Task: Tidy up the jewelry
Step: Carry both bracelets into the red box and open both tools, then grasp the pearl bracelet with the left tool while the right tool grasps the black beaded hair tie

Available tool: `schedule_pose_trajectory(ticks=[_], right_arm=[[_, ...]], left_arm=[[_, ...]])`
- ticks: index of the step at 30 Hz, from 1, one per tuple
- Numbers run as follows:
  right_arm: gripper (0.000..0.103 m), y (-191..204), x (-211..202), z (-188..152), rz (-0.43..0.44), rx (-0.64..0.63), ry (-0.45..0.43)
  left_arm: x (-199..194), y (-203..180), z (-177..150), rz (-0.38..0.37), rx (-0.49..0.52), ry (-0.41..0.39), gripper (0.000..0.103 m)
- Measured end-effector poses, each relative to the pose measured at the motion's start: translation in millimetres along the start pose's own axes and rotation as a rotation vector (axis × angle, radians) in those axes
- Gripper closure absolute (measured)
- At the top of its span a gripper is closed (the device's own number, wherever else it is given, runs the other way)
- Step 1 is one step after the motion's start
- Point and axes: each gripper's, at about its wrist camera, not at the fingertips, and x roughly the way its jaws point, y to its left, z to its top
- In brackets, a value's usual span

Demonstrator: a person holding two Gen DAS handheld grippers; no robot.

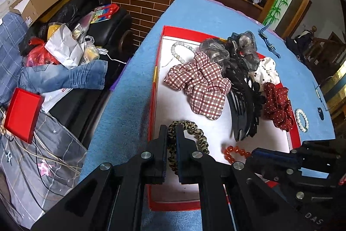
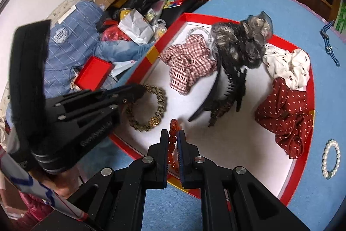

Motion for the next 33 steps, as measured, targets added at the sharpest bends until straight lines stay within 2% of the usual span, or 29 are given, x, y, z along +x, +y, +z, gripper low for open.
schedule_pose_trajectory(ticks=[9, 11, 13, 22, 27, 29, 33], right_arm=[[0.093, -12, 1, -10, 0.0, 0.025, 0.016], [0.093, -11, -5, -12, 0.008, 0.02, 0.005], [0.093, -10, -11, -12, 0.01, 0.016, -0.008], [0.093, -15, -33, -15, 0.044, 0.04, -0.043], [0.091, -32, -55, -23, 0.057, 0.085, -0.08], [0.087, -46, -66, -28, 0.056, 0.117, -0.104], [0.086, -77, -85, -37, 0.039, 0.187, -0.146]], left_arm=[[-1, -3, 1, -0.009, 0.002, 0.003, 0.094], [-3, -5, 2, -0.008, 0.007, 0.0, 0.086], [-6, -7, 2, -0.009, 0.011, -0.007, 0.083], [-17, -20, 4, -0.018, 0.029, -0.023, 0.083], [-27, -41, 4, -0.036, 0.065, -0.04, 0.083], [-30, -55, 4, -0.052, 0.092, -0.043, 0.083], [-33, -86, 4, -0.087, 0.139, -0.043, 0.083]])
